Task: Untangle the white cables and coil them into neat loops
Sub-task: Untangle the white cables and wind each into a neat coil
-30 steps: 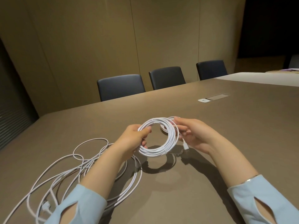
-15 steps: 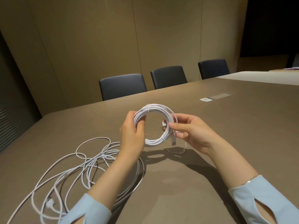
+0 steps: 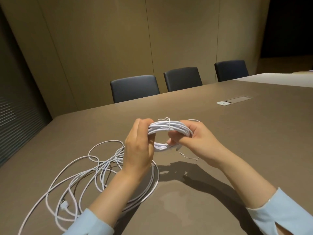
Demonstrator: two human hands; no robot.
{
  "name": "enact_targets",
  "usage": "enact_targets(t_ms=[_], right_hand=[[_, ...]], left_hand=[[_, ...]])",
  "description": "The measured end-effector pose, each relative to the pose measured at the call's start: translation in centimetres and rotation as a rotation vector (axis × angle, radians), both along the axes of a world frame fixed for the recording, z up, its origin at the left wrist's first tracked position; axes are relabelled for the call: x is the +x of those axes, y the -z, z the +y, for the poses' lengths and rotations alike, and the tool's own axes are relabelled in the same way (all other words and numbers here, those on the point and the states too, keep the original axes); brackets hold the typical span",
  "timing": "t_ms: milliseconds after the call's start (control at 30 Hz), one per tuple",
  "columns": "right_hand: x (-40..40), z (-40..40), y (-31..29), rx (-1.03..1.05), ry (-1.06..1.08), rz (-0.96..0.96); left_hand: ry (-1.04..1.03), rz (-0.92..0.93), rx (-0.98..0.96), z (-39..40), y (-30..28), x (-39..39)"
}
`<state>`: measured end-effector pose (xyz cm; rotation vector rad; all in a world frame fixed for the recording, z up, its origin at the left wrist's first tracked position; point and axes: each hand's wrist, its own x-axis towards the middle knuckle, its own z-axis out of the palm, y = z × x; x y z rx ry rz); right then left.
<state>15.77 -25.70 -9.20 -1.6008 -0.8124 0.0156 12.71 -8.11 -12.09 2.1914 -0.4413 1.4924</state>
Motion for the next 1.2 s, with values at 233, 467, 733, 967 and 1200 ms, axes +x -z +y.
enact_targets(t_ms=[233,467,733,967,1200], right_hand=[[-2.0,1.2,0.1,0.044,-0.244,0.044],[-2.5,2.4,1.3,0.007,0.024,-0.286],[-3.8,3.6,2.3,-0.021,0.061,-0.596],[-4.8,4.5,2.9,-0.111,-0.003,-0.709],[-5.7,4.7,3.1,-0.055,-0.030,-0.565]], left_hand=[[0.031,0.066,-0.037,1.1,0.6,-2.2],[0.091,0.494,-0.014,2.5,-1.4,-6.7],[0.408,0.952,-0.222,5.3,-6.1,-10.2],[0.493,1.077,-0.205,6.5,-6.6,-10.4],[0.664,1.204,-0.235,7.3,-6.7,-10.2]])
